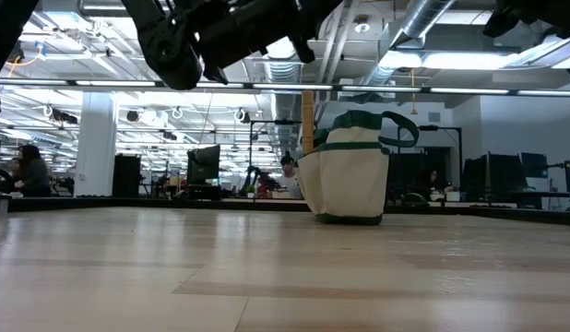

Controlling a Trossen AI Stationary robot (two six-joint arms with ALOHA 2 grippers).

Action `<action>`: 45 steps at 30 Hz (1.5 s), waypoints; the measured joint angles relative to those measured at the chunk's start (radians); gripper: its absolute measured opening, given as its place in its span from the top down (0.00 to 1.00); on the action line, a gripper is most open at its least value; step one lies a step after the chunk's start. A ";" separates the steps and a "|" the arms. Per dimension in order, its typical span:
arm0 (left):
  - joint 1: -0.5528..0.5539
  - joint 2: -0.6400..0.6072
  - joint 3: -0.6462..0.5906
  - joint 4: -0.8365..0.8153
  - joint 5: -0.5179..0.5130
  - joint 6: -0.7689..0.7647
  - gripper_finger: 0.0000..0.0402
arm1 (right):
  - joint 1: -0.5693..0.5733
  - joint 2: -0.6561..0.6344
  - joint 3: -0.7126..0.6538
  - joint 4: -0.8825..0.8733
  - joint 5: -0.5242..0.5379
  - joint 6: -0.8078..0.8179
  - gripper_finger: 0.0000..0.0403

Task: Pick & Place Garden tools in Gardening bag
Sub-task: Put the brown trowel into the gardening bag

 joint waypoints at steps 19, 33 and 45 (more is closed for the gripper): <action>-0.008 0.005 0.002 -0.026 0.000 -0.008 0.64 | -0.001 0.000 0.000 0.000 -0.032 0.000 1.00; -0.027 0.082 0.129 -0.079 0.000 0.000 0.63 | -0.001 0.000 0.000 0.000 -0.032 0.000 1.00; -0.021 0.124 0.177 -0.038 0.000 0.002 0.68 | 0.000 0.000 0.000 -0.001 -0.032 0.000 1.00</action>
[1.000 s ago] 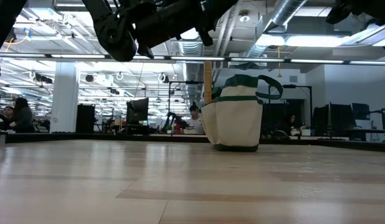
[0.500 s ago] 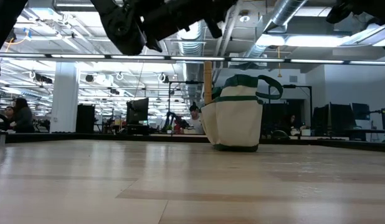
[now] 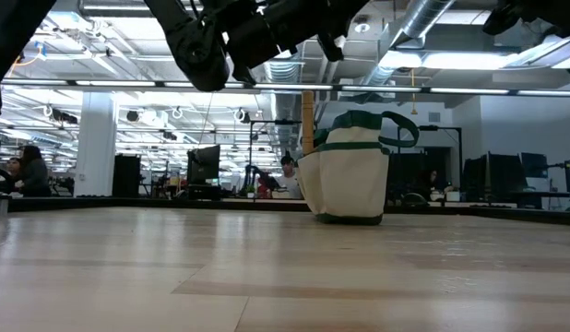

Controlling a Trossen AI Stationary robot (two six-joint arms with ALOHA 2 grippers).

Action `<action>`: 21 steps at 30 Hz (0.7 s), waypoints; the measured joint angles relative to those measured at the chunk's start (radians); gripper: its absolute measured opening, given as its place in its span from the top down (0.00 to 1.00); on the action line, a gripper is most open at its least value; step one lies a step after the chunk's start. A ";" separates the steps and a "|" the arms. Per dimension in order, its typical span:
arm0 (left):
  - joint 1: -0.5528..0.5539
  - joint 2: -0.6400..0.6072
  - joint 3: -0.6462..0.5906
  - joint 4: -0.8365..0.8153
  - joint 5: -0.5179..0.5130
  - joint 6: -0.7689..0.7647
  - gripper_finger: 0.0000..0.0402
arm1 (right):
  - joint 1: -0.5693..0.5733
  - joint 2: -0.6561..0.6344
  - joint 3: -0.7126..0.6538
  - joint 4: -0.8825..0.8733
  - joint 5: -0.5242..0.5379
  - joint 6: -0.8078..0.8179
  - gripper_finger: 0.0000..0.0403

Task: Pick & Place Garden tools in Gardening bag
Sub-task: Put the brown trowel into the gardening bag

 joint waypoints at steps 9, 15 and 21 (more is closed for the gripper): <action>0.003 0.000 0.000 0.000 0.001 0.002 0.72 | -0.001 0.000 0.000 0.000 0.001 0.000 1.00; 0.003 0.000 0.000 0.001 0.002 0.002 0.77 | -0.001 0.000 0.000 -0.001 0.002 0.000 1.00; 0.003 0.000 0.000 0.007 0.008 0.002 0.83 | -0.001 0.000 0.000 -0.001 0.002 0.000 1.00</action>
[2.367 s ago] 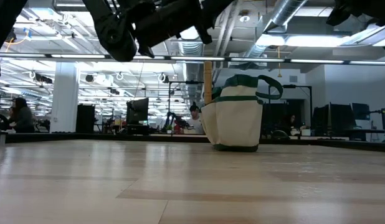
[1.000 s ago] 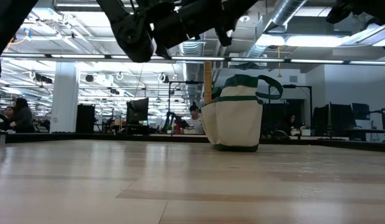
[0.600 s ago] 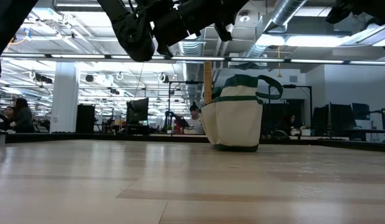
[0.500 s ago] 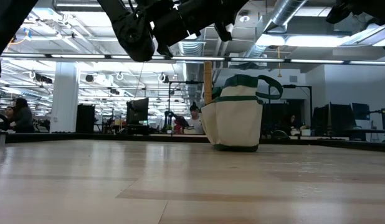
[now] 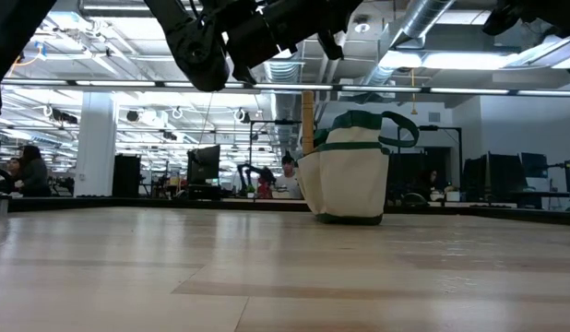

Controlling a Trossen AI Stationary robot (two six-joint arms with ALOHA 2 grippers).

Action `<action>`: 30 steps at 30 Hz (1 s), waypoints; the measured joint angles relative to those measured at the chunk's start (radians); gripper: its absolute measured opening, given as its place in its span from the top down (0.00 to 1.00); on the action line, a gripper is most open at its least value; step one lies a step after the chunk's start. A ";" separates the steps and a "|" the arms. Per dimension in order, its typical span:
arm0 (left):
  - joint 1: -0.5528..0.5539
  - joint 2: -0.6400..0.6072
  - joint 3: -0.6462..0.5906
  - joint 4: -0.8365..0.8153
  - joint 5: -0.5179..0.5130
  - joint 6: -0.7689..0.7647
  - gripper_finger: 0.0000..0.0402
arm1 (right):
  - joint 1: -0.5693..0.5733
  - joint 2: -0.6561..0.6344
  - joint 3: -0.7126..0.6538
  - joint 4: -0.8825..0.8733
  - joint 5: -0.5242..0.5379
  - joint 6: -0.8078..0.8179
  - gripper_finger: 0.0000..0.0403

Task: Pick & Place Garden tools in Gardening bag
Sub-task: Put the brown trowel into the gardening bag

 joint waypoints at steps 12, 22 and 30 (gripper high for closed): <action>0.000 0.000 0.000 0.001 0.004 0.000 0.84 | 0.001 0.000 0.000 -0.005 0.000 0.003 1.00; 0.004 -0.001 -0.001 0.001 0.026 0.000 0.84 | 0.001 0.000 0.000 -0.017 -0.001 0.024 1.00; 0.010 -0.001 -0.001 0.001 0.045 0.000 0.84 | 0.001 0.000 0.000 -0.020 0.000 0.026 1.00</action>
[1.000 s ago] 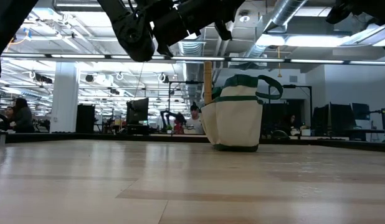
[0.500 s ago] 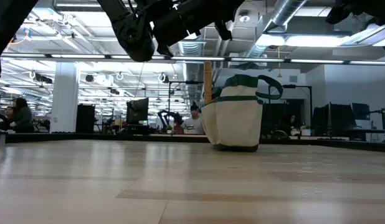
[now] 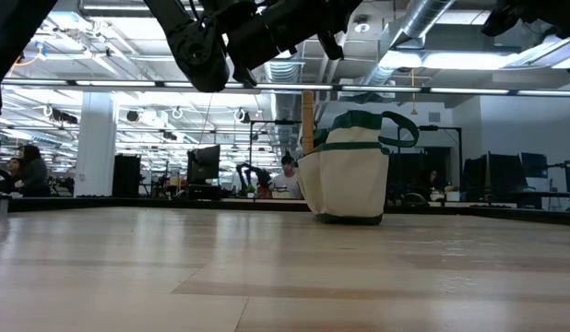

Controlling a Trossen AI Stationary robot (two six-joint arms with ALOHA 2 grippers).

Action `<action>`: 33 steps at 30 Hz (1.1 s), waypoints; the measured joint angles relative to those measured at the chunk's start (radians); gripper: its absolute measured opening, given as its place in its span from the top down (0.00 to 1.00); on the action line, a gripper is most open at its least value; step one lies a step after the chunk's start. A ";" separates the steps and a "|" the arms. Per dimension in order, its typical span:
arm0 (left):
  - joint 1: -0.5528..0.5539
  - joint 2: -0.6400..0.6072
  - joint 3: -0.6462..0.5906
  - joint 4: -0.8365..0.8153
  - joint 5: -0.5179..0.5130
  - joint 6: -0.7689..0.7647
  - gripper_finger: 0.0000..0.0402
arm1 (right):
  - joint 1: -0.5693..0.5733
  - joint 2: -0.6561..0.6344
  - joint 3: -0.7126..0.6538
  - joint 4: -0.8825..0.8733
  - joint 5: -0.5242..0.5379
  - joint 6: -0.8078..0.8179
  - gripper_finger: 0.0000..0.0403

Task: Pick & Place Garden tools in Gardening bag
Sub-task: Put the brown trowel into the gardening bag

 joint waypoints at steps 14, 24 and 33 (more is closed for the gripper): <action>0.015 0.000 0.000 0.000 0.017 -0.003 0.84 | 0.004 0.001 0.000 -0.003 0.007 0.001 0.90; 0.039 0.000 0.000 -0.005 0.023 -0.011 0.84 | 0.092 0.000 0.000 0.013 0.257 -0.027 0.54; 0.071 -0.120 0.000 -0.338 0.035 0.039 0.85 | 0.288 -0.078 0.000 0.015 0.663 -0.157 0.42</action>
